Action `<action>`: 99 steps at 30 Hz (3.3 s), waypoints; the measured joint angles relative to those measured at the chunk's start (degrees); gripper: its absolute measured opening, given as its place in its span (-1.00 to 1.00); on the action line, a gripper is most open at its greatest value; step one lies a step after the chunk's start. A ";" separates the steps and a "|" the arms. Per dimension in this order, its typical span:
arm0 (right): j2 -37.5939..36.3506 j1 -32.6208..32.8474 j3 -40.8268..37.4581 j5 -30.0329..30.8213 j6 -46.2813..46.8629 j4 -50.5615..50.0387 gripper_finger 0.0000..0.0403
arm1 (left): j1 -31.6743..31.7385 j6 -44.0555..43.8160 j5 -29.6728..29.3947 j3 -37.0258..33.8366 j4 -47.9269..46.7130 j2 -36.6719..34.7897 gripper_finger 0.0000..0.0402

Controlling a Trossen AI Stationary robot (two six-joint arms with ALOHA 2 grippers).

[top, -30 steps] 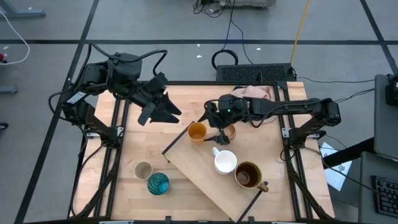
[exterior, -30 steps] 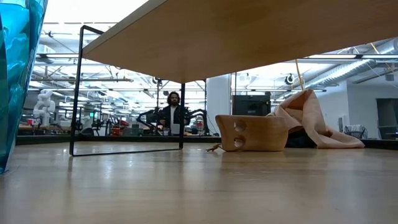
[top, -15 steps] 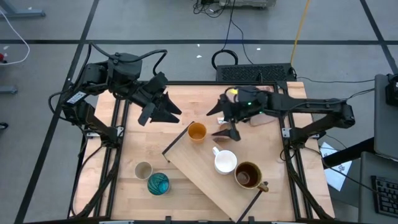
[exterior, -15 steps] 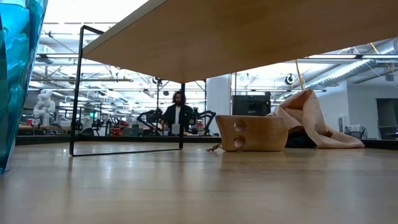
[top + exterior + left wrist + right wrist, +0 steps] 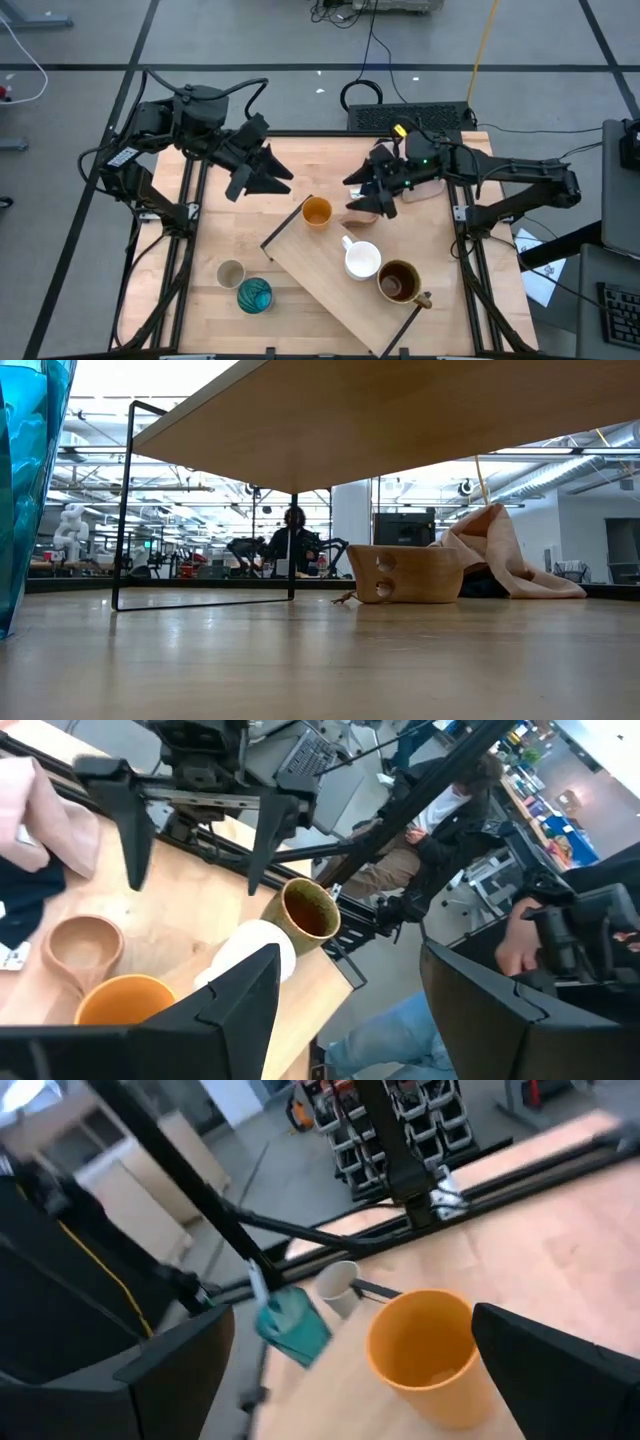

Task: Stack small to large cups/mugs on shelf
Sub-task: Put the blue cup on the shelf

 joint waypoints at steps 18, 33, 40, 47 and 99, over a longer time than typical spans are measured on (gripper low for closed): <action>-1.98 0.35 -0.02 -7.56 7.83 -0.68 0.99 | -3.12 -2.36 -12.58 -2.30 -25.55 -0.50 0.19; -4.49 -2.96 -0.02 -7.48 5.16 -11.11 0.99 | -19.07 -7.24 -10.53 -20.01 -26.57 -0.21 0.19; -4.48 -3.05 -0.02 -7.56 4.77 -11.40 0.99 | -23.06 -8.43 -11.56 -30.28 -19.73 -0.20 0.19; -4.70 -2.97 -0.02 -7.56 3.60 -12.81 0.99 | -24.86 -12.22 -13.79 -36.76 -12.38 -0.30 0.19; -4.85 -2.93 -0.02 -7.18 4.64 -12.09 0.99 | -29.84 -12.79 -10.26 -54.05 -2.83 -0.35 -0.94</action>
